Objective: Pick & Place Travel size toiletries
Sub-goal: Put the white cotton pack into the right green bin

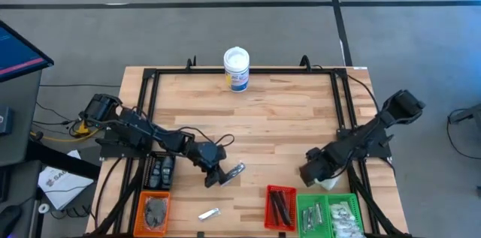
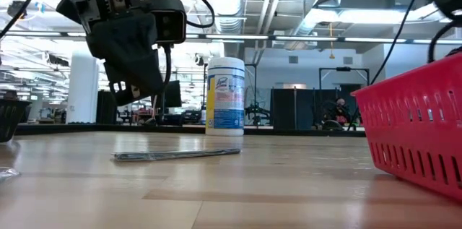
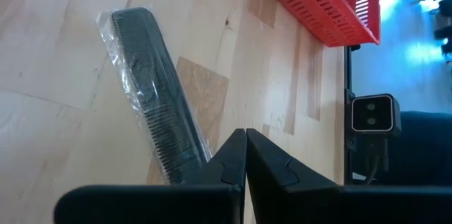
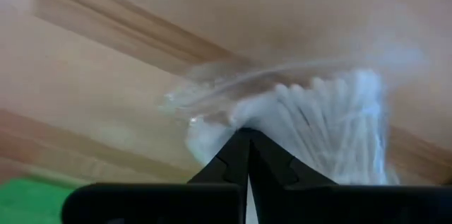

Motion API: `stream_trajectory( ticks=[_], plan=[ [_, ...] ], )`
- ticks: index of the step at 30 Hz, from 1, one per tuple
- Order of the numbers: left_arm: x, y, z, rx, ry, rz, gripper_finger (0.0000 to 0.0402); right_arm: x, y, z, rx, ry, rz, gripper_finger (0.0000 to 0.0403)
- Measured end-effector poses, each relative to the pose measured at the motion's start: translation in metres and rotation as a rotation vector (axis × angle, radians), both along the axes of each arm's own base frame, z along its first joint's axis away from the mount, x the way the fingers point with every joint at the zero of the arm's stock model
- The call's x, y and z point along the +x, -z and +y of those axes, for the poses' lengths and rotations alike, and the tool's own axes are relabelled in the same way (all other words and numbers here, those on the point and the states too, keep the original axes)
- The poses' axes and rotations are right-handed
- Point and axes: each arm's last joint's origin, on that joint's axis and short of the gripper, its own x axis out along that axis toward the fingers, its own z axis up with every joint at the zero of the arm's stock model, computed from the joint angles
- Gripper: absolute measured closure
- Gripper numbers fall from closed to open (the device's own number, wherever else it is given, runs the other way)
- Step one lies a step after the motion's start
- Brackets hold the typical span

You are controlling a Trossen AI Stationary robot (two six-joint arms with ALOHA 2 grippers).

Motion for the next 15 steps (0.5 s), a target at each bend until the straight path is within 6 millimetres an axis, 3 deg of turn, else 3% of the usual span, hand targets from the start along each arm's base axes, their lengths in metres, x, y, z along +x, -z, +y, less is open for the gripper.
stream_trajectory(
  ticks=[9, 15],
  plan=[
    [0.0, 0.0, 0.0, -0.001, 0.001, -0.004, 0.04, 0.035, 0.007, -0.02, 0.073, 0.007, -0.156, 0.0403],
    [0.0, 0.0, 0.0, -0.001, 0.001, -0.006, 0.04, 0.058, 0.001, -0.045, 0.001, 0.056, -0.303, 0.0403]
  ],
)
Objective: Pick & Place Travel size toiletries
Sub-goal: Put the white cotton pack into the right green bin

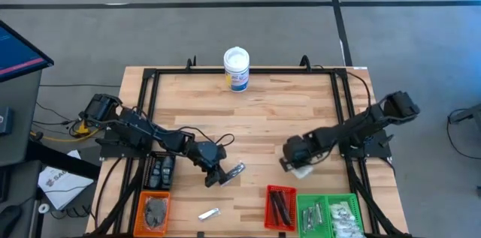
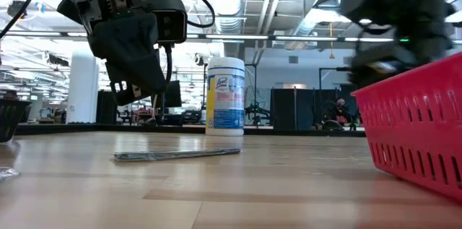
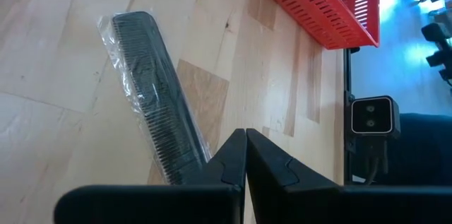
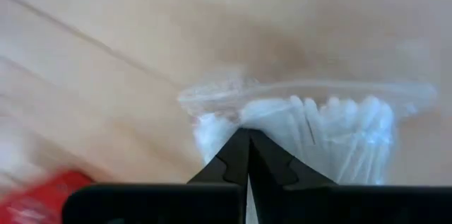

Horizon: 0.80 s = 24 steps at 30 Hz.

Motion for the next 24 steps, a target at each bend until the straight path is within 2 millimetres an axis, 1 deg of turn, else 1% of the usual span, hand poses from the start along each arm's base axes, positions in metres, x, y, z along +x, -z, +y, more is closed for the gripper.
stream_trajectory(
  ticks=[5, 9, 13, 19, 24],
  plan=[
    [0.0, 0.0, 0.0, 0.0, 0.0, -0.001, 0.04, 0.026, -0.014, -0.022, -0.008, 0.047, -0.178, 0.0403],
    [0.0, 0.0, 0.0, 0.0, 0.0, -0.001, 0.04, 0.047, -0.035, -0.035, -0.036, 0.036, -0.297, 0.0403],
    [0.0, 0.0, 0.0, 0.0, 0.0, -0.001, 0.04, 0.06, -0.057, -0.041, -0.063, -0.005, -0.359, 0.0403],
    [0.0, 0.0, 0.001, 0.0, -0.003, -0.001, 0.04, 0.069, -0.08, -0.04, -0.085, -0.058, -0.371, 0.0403],
    [0.001, 0.0, 0.003, 0.0, -0.011, -0.001, 0.04, 0.063, -0.084, -0.039, -0.103, -0.109, -0.271, 0.0403]
  ],
)
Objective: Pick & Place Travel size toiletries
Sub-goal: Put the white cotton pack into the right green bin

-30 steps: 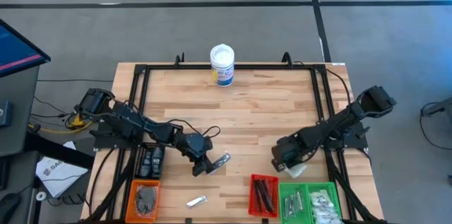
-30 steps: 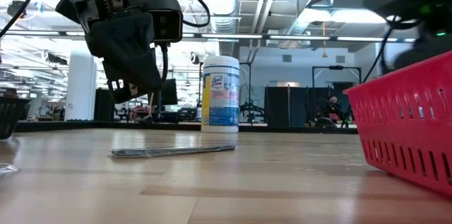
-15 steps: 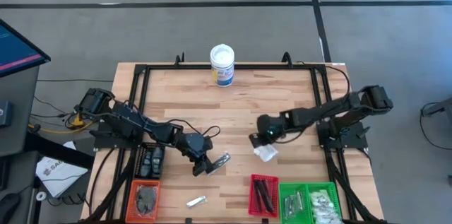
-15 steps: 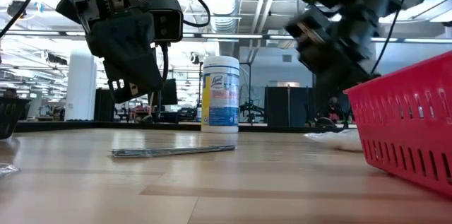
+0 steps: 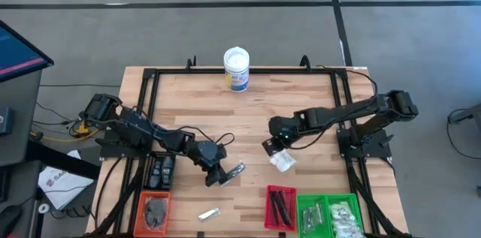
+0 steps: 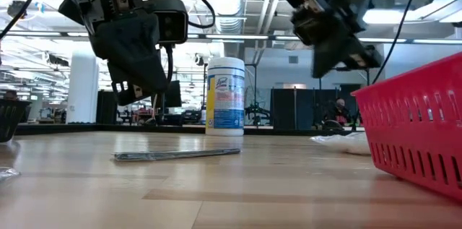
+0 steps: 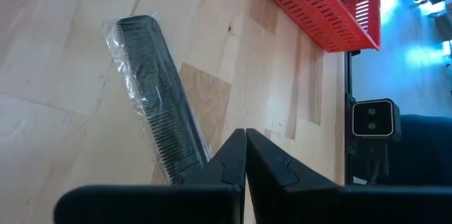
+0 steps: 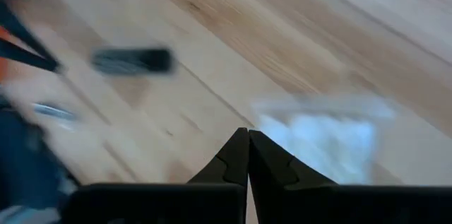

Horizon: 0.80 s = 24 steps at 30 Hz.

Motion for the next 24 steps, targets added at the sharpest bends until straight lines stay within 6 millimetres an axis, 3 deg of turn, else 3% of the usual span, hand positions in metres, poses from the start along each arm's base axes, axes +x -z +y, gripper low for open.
stream_trajectory(
  ticks=[9, 19, 24],
  plan=[
    [0.0, 0.0, 0.0, 0.001, 0.001, -0.001, 0.04, -0.045, 0.017, -0.001, -0.04, 0.009, 0.467, 0.0403],
    [0.0, 0.0, 0.0, 0.004, 0.004, -0.003, 0.04, -0.054, 0.053, 0.005, 0.051, 0.021, 0.479, 0.0403],
    [0.0, 0.0, 0.0, 0.001, 0.002, -0.002, 0.04, -0.047, 0.065, 0.011, 0.05, 0.005, 0.484, 0.0403]
  ],
)
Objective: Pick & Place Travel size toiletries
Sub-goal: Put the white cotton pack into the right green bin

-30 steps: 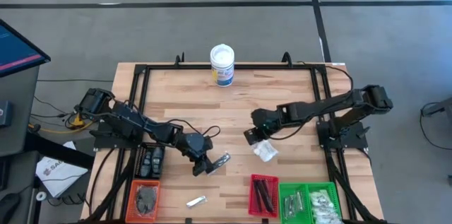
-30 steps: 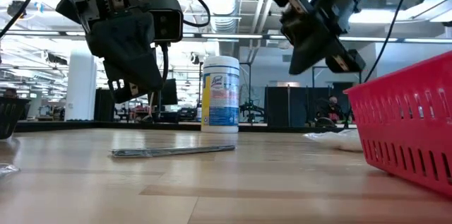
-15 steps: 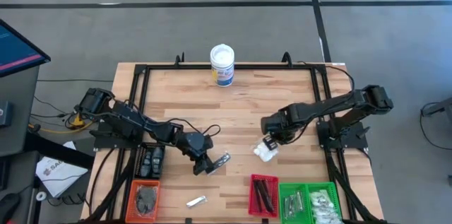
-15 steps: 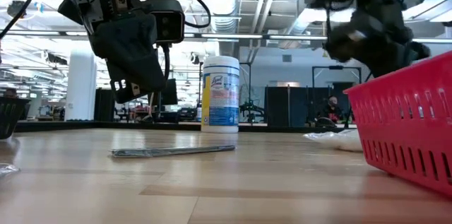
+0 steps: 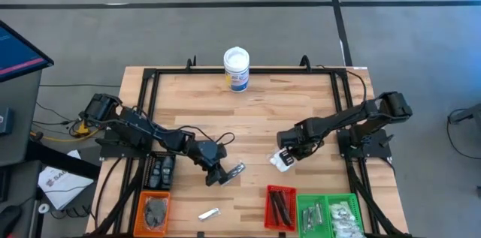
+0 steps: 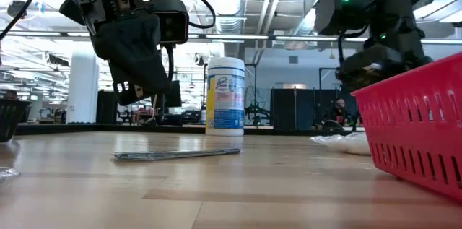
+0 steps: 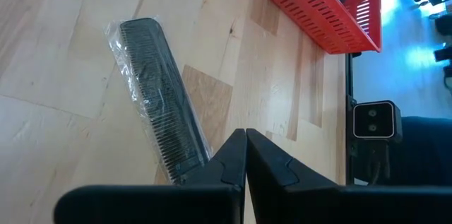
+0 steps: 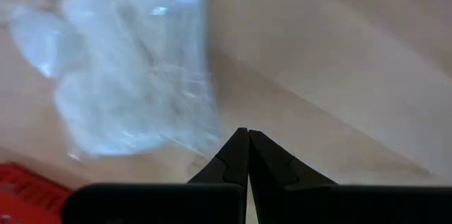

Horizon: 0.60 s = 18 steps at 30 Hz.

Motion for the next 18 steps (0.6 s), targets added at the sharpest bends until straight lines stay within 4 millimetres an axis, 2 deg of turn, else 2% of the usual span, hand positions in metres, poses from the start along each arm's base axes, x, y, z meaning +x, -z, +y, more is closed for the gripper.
stream_trajectory(
  ticks=[5, 8, 14, 18],
  plan=[
    [0.0, 0.0, 0.0, 0.001, -0.004, 0.0, 0.04, 0.017, 0.02, 0.005, 0.068, -0.009, -0.045, 0.0403],
    [0.0, 0.0, 0.0, 0.007, -0.018, -0.002, 0.04, 0.027, 0.024, 0.007, 0.105, -0.002, -0.074, 0.0403],
    [0.003, -0.001, 0.007, 0.014, -0.144, -0.011, 0.04, 0.056, 0.01, 0.009, 0.047, -0.045, -0.221, 0.0403],
    [0.011, -0.005, 0.028, -0.056, -0.261, -0.035, 0.04, 0.065, -0.006, 0.008, 0.012, -0.021, -0.267, 0.0403]
  ],
)
